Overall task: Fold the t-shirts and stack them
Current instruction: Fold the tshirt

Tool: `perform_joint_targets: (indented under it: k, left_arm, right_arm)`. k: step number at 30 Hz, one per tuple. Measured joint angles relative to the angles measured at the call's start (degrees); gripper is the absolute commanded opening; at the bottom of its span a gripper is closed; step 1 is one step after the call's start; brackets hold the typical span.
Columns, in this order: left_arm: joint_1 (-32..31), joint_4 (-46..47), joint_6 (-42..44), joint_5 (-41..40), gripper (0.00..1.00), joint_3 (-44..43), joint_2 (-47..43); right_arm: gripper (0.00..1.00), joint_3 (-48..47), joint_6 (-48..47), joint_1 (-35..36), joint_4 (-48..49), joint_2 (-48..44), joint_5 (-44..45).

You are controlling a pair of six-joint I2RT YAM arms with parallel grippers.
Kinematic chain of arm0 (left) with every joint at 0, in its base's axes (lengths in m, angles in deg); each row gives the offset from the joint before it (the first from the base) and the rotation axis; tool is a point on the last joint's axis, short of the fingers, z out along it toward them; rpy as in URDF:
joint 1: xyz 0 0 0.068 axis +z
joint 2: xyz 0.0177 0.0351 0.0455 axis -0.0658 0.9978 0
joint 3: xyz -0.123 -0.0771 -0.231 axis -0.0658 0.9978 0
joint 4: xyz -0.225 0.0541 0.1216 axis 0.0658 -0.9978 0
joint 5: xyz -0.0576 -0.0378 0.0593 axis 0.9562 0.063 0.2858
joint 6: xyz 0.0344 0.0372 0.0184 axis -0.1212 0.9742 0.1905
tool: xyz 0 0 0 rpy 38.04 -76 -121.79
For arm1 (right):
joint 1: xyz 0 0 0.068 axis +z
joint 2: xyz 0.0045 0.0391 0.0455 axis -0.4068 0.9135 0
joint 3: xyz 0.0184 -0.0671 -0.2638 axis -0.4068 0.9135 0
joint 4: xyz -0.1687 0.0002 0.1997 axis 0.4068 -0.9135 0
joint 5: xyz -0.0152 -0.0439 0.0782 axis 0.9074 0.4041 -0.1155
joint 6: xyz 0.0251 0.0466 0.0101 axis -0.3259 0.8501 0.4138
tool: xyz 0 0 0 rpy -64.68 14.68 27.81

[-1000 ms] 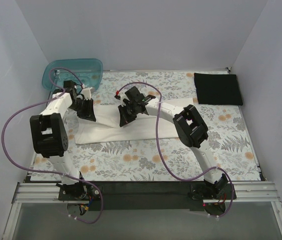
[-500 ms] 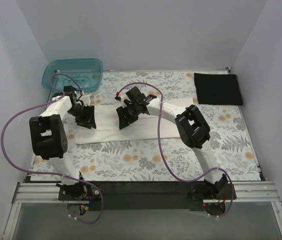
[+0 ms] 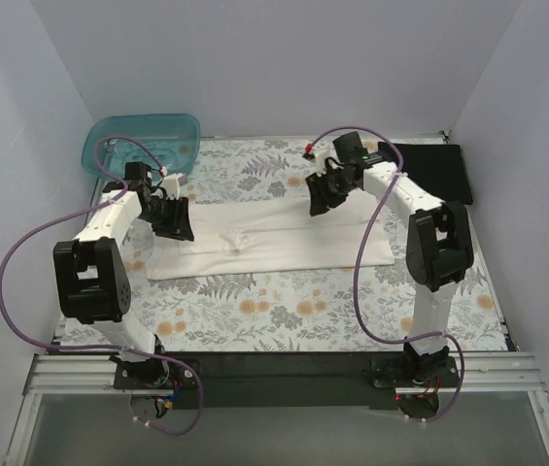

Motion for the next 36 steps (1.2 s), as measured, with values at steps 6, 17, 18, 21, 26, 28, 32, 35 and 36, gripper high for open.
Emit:
perform_joint_targets:
  k: [6, 17, 18, 21, 26, 28, 32, 35, 36]
  left_arm:
    - [-1.7, 3.13, -2.78, -1.38, 0.36, 1.14, 2.27]
    - [-2.23, 6.27, -5.38, -5.44, 0.37, 3.1, 5.11]
    - [-2.23, 6.43, -5.42, -5.57, 0.37, 3.26, 5.2]
    - [-2.23, 6.4, -5.49, -5.7, 0.37, 3.67, 5.29]
    - [-2.23, 6.32, -5.05, -5.66, 0.38, 3.67, 5.29]
    - [-2.23, 6.12, -4.59, -5.42, 0.38, 3.43, 5.29]
    - [-2.49, 5.57, -3.69, -4.7, 0.39, 1.2, 5.29]
    - [-3.69, 5.18, -3.48, -4.09, 0.38, -2.45, 5.88]
    - [-4.11, 5.22, -3.43, -3.72, 0.39, -3.8, 6.38]
  right_arm:
    - [0.46, -0.09, -5.97, -11.45, -4.85, 4.04, 5.9]
    - [0.5, -3.93, -10.56, -13.62, -8.02, 11.32, 11.91]
    - [0.51, -3.93, -11.04, -13.55, -8.22, 11.3, 11.98]
    - [0.52, -3.93, -12.7, -13.6, -9.14, 10.86, 12.31]
    - [0.56, -3.96, -17.31, -14.19, -11.72, 8.9, 12.7]
    - [0.56, -4.15, -20.11, -14.56, -13.14, 8.09, 12.85]
    - [0.54, -4.52, -25.77, -14.99, -15.3, 7.65, 14.05]
    - [0.53, -4.68, -29.0, -15.08, -16.17, 7.65, 15.45]
    - [0.52, -4.92, -29.88, -15.08, -16.55, 7.65, 16.0]
